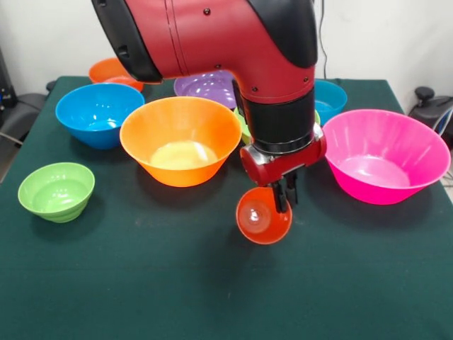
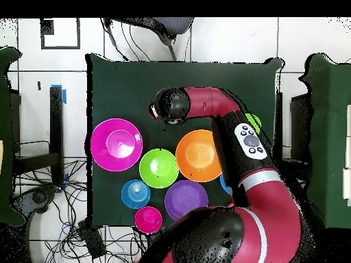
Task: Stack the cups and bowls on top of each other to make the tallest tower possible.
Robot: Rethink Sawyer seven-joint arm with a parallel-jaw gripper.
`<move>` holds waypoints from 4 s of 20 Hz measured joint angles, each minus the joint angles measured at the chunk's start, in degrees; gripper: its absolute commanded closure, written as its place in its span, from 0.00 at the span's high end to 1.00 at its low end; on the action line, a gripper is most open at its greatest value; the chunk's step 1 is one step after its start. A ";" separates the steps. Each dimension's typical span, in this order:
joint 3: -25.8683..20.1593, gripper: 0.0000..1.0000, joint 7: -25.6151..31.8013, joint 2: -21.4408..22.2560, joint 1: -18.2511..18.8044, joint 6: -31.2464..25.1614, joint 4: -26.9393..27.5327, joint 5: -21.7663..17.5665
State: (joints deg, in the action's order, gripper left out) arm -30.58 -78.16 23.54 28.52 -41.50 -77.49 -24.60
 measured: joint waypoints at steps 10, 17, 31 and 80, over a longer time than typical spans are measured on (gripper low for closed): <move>-0.85 0.00 0.00 1.74 -0.07 9.21 -4.33 -0.21; -1.57 0.00 -0.01 3.82 -0.07 15.94 -7.93 -0.21; -1.52 0.00 -0.45 6.89 -1.05 35.88 -16.07 -0.19; 6.50 0.00 -0.47 -0.71 -5.16 65.27 -18.00 -12.13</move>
State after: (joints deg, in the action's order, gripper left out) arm -24.07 -78.63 22.84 23.36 23.78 -95.48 -36.73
